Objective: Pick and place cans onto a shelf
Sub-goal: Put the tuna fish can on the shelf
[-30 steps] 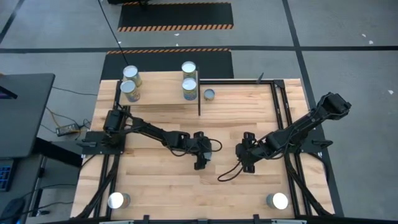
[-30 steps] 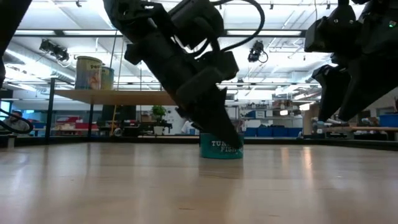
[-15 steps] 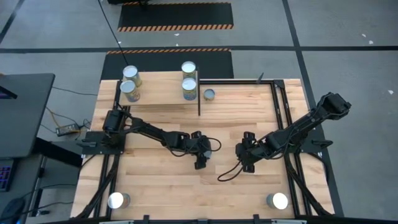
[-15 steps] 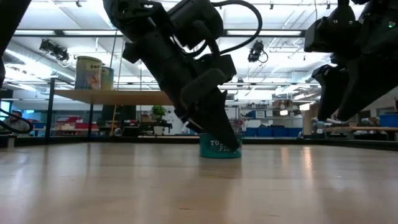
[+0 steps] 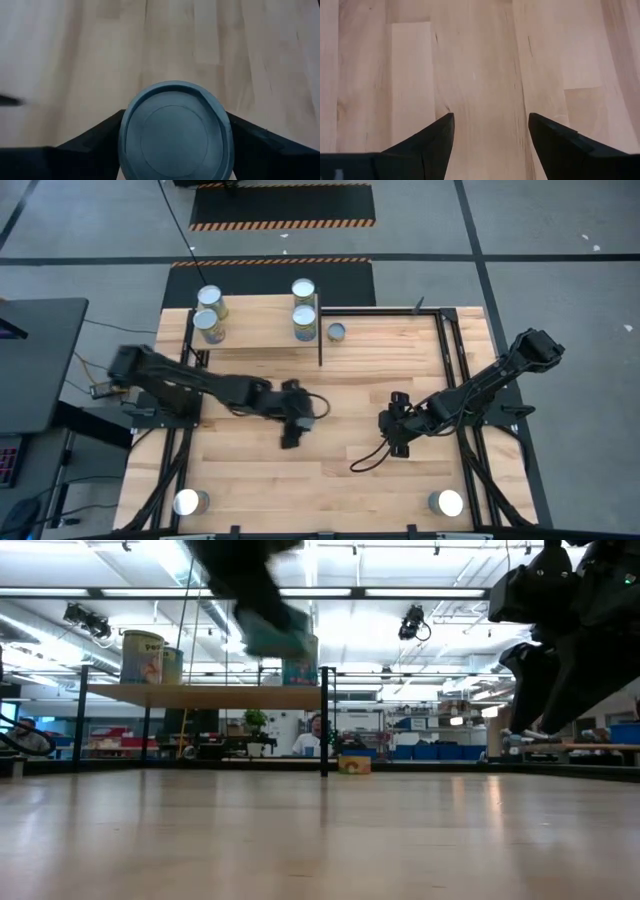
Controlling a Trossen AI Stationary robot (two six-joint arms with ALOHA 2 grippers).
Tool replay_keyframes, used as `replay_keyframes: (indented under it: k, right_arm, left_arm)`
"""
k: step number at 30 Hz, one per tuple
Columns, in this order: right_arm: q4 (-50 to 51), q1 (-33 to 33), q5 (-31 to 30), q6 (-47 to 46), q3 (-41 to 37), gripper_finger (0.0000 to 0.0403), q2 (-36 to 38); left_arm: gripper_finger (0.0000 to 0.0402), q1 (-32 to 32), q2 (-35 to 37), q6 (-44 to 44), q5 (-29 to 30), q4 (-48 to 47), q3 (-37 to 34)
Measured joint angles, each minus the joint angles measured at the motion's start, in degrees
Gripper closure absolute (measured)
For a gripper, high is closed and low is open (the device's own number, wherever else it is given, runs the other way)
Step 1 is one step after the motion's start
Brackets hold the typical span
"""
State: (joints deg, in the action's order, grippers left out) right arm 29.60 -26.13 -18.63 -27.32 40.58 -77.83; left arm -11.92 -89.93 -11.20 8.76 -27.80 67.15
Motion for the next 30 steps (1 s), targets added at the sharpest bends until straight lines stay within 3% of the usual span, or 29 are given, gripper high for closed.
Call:
replay_keyframes:
  k: [6,10,12,18,22,30]
  right_arm:
    - [-1.1,0.0,-1.4,0.5,0.0,0.0141,0.0]
    - [-1.8,0.0,-1.4,1.5,0.0,0.0141,0.0]
    - [-2.1,0.1,-1.4,2.0,0.0,0.0141,0.0]
    - [-5.3,1.7,-1.5,5.0,0.0,0.0141,0.0]
    - [-7.5,2.9,-1.4,8.9,0.0,0.0141,0.0]
    - [-12.0,7.5,-0.9,16.4,0.0,0.0141,0.0]
  left_arm:
    - [0.0116,1.3,16.9,4.0,8.3,-22.9,0.0]
    - [0.0116,5.4,25.3,8.9,16.3,-27.0,0.0]
    - [0.0116,10.0,27.2,13.8,16.9,-25.3,0.0]
    - [0.0116,28.6,27.0,28.0,2.9,-17.4,-0.1]
    - [0.0116,39.3,24.7,32.8,-6.2,-12.9,-0.1]
    - [0.0116,48.6,13.7,38.3,-12.5,-14.1,9.4]
